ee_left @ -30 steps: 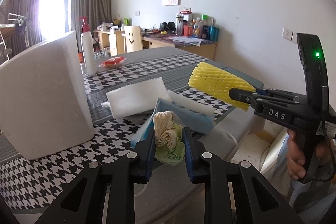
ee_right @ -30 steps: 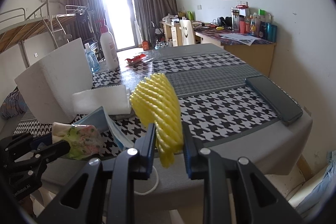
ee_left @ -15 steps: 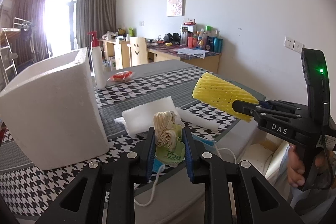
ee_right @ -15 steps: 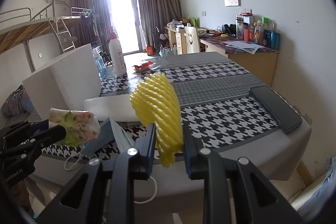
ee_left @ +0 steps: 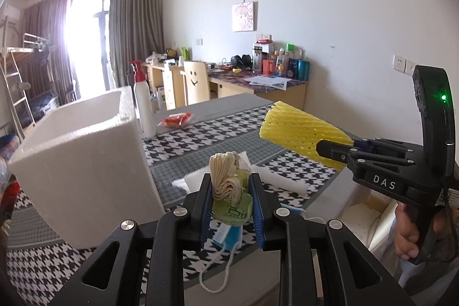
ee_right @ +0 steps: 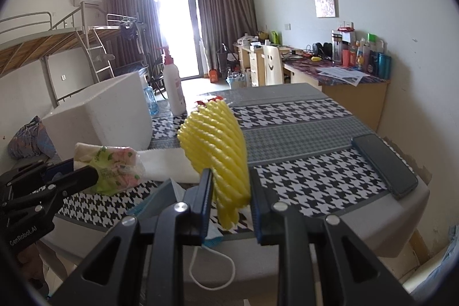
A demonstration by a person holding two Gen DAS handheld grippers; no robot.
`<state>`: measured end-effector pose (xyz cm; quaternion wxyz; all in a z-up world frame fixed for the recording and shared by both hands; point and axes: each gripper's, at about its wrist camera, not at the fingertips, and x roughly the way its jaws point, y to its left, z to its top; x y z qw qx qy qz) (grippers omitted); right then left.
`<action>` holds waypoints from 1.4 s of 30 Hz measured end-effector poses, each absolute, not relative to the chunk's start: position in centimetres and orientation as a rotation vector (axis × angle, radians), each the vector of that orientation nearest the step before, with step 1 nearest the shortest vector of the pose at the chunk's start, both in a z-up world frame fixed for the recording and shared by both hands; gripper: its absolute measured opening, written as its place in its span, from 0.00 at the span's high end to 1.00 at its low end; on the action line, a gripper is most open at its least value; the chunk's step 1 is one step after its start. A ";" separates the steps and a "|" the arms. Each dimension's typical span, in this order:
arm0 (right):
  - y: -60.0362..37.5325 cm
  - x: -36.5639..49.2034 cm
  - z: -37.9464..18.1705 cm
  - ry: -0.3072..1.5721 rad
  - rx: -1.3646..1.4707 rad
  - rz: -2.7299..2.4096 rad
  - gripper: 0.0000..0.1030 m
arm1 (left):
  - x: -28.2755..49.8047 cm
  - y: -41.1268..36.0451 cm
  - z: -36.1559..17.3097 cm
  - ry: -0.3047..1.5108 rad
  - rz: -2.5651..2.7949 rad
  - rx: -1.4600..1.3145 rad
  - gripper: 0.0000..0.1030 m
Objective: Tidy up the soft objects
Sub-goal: 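Lift both held items and carry them over the white foam box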
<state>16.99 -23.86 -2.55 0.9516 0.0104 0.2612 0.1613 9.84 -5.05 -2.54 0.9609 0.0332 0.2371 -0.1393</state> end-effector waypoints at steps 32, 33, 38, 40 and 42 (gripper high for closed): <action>-22.0 18.5 0.5 0.446 0.013 0.387 0.73 | 12.1 -4.1 1.1 0.403 -0.217 0.080 0.75; -22.0 18.6 0.6 0.445 0.014 0.387 0.73 | 12.1 -4.0 1.2 0.400 -0.217 0.081 0.75; -21.9 18.8 0.8 0.444 0.023 0.390 0.73 | 12.5 -4.1 1.7 0.387 -0.215 0.081 0.75; -21.8 18.9 1.0 0.439 0.023 0.394 0.73 | 12.6 -4.2 1.9 0.383 -0.214 0.082 0.75; -21.7 18.8 1.1 0.434 0.025 0.397 0.73 | 12.5 -4.1 2.1 0.375 -0.212 0.082 0.75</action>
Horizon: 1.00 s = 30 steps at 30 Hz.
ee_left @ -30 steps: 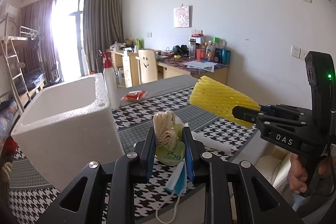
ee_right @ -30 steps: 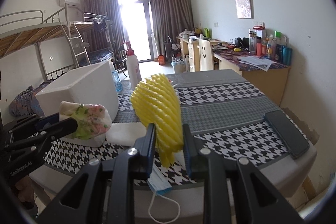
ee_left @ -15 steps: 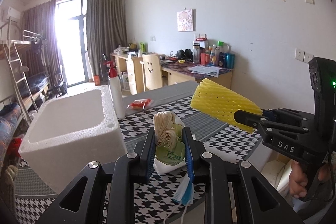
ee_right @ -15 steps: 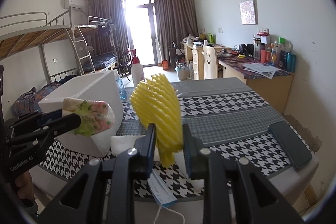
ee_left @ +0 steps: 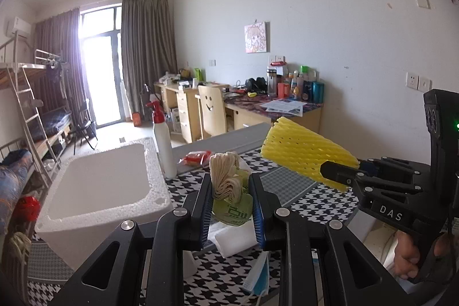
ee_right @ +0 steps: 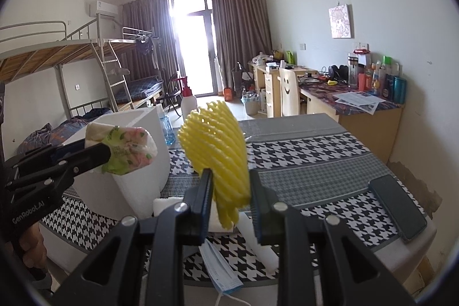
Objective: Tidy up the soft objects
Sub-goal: 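Lift both held items and carry them over the white foam box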
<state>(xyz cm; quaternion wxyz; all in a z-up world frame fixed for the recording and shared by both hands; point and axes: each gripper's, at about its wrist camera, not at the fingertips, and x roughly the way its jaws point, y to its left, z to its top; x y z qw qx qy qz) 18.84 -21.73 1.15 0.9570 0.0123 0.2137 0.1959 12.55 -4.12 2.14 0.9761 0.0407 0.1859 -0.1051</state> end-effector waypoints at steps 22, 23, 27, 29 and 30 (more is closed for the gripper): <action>-20.1 19.9 2.3 0.407 0.034 0.438 0.73 | 13.3 -3.0 3.6 0.335 -0.167 0.071 0.75; -20.0 20.0 2.3 0.407 0.035 0.440 0.73 | 13.3 -2.9 3.7 0.332 -0.166 0.069 0.75; -19.6 20.3 2.6 0.405 0.038 0.449 0.73 | 13.6 -2.4 4.1 0.322 -0.153 0.060 0.75; -19.4 20.5 2.8 0.404 0.037 0.453 0.73 | 13.9 -2.2 4.2 0.320 -0.148 0.061 0.75; -19.3 20.6 2.8 0.403 0.036 0.454 0.73 | 14.0 -2.2 4.2 0.321 -0.145 0.061 0.75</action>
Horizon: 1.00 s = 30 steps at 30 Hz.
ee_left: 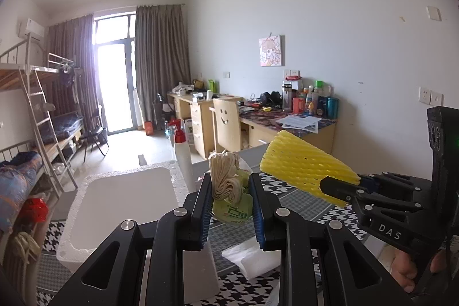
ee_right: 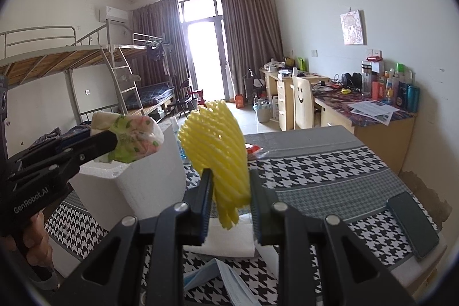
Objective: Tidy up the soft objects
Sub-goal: 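Lift both held items and carry them over the white foam box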
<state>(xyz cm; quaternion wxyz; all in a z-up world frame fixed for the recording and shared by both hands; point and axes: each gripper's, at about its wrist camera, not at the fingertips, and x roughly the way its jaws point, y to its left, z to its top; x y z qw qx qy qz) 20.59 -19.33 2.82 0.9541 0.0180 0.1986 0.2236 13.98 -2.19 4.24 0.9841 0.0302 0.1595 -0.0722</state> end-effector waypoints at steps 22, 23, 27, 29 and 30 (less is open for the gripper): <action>-17.4 21.7 4.0 0.378 0.027 0.510 0.73 | 15.1 0.0 5.2 0.297 -0.063 0.041 0.75; -17.3 21.8 4.1 0.378 0.027 0.512 0.73 | 15.2 0.2 5.2 0.297 -0.059 0.039 0.75; -16.6 22.2 4.2 0.383 0.020 0.526 0.73 | 15.4 0.6 5.4 0.291 -0.041 0.034 0.75; -16.3 22.3 4.3 0.386 0.018 0.533 0.73 | 15.4 0.7 5.4 0.289 -0.035 0.034 0.75; -16.2 22.4 4.3 0.386 0.016 0.538 0.73 | 15.5 0.9 5.5 0.288 -0.031 0.034 0.75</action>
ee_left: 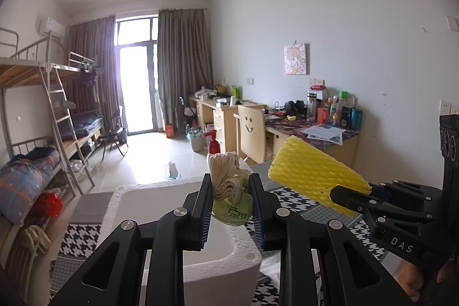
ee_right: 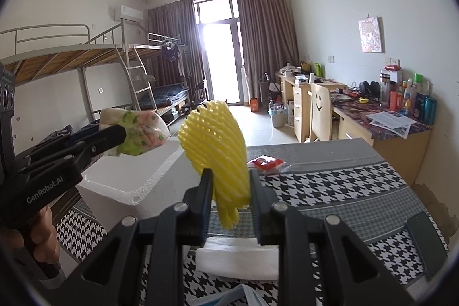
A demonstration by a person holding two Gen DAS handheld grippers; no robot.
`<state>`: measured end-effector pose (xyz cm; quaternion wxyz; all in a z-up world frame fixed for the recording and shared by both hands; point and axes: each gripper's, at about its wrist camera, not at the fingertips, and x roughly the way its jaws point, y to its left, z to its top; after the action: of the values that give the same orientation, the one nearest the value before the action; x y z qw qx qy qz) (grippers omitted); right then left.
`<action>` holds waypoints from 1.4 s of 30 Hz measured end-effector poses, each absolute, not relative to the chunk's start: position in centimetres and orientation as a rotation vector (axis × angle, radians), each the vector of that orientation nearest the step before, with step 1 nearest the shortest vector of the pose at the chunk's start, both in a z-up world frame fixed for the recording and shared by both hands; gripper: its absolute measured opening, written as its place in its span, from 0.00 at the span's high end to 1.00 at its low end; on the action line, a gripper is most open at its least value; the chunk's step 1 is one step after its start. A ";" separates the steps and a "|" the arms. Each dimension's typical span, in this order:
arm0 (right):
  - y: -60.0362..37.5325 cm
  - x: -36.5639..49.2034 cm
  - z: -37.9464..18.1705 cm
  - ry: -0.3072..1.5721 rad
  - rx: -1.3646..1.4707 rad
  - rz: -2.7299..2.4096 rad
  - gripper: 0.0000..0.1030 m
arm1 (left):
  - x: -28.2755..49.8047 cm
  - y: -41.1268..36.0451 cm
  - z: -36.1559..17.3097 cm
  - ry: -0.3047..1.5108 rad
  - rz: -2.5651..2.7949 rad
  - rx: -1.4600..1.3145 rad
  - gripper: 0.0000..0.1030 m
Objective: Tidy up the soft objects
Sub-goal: 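Lift both held items and carry them over the white foam box, then lower left gripper into the foam box and open it while right holds the net above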
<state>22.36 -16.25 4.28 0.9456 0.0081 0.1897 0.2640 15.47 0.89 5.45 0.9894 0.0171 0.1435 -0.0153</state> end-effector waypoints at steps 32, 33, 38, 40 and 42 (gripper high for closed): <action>-11.3 23.5 5.1 0.408 -0.036 0.670 0.73 | 17.5 5.0 4.6 0.364 0.160 -0.023 0.75; -11.2 23.6 5.1 0.413 -0.038 0.672 0.73 | 17.6 5.1 4.6 0.367 0.162 -0.024 0.75; -10.7 24.0 5.3 0.417 -0.041 0.679 0.73 | 18.2 5.0 4.3 0.380 0.158 -0.033 0.75; -10.5 24.0 5.4 0.418 -0.044 0.674 0.73 | 18.4 4.9 4.3 0.386 0.159 -0.037 0.74; -10.4 24.2 5.4 0.421 -0.046 0.675 0.73 | 18.6 5.1 4.2 0.393 0.157 -0.042 0.74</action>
<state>24.16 -10.45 5.39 0.9217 -0.0223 0.2048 0.3286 18.63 5.08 4.16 0.9775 -0.0207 0.1948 0.0781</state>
